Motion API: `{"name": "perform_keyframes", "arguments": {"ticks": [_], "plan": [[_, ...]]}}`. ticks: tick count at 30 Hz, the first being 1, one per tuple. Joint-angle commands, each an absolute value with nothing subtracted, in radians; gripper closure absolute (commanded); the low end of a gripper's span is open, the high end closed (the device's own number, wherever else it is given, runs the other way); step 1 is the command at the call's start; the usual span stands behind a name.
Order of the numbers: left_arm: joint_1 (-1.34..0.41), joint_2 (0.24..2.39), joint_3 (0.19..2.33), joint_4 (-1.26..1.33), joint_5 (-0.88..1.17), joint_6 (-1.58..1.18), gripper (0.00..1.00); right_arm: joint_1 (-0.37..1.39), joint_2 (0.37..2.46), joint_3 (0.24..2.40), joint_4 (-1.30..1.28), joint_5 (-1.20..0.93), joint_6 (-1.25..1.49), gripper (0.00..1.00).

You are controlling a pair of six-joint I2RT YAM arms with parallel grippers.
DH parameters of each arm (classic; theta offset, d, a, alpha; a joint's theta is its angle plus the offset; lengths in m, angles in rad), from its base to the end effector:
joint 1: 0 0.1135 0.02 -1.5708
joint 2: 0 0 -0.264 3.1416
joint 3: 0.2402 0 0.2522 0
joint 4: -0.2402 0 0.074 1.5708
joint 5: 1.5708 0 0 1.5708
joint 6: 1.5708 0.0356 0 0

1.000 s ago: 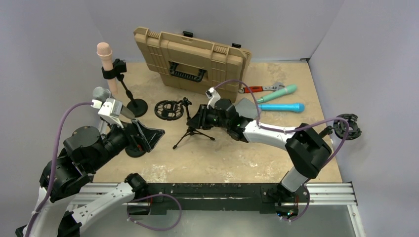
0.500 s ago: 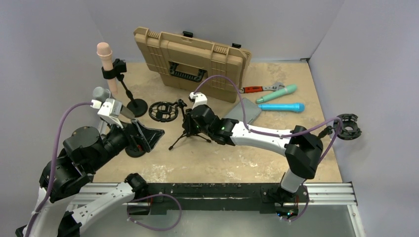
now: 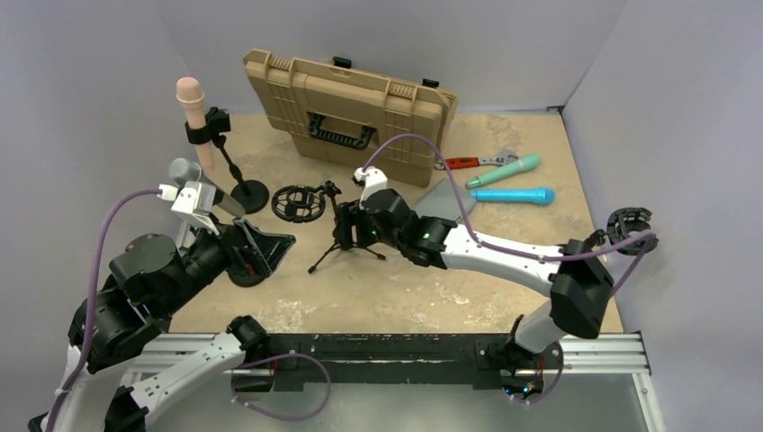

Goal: Remove the microphone from the stand

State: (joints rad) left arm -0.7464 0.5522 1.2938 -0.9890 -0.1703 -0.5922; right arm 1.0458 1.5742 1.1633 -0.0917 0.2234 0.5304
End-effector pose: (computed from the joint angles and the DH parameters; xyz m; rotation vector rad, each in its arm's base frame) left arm 0.0343 -0.0235 0.4350 0.0202 1.8873 -0.7839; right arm 0.1896 0.3116 0.2823 -0.4080 2.1048 0.7279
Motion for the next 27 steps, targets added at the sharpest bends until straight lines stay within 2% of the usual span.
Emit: {"name": "perform_keyframes", "arguments": {"ticks": [1, 8, 15, 21, 27], "plan": [[-0.744, 0.541, 1.282, -0.955, -0.195, -0.613, 0.03, 0.981, 1.436, 1.112, -0.028, 0.098, 0.528, 0.33], [-0.744, 0.535, 1.291, -0.946, -0.193, -0.617, 0.03, 0.835, 1.262, 1.045, 0.116, -0.117, 0.545, 0.26], [-0.745, 0.540, 1.294, -0.940, -0.173, -0.624, 0.03, 0.825, 1.369, 1.274, 0.077, -0.168, 0.517, 0.21], [-0.744, 0.538, 1.314, -0.956, -0.157, -0.624, 0.03, 0.827, 1.497, 1.395, 0.048, -0.159, 0.528, 0.22], [-0.744, 0.538, 1.316, -0.966, -0.158, -0.618, 0.03, 0.851, 1.562, 1.399, 0.045, -0.140, 0.529, 0.30]]}}
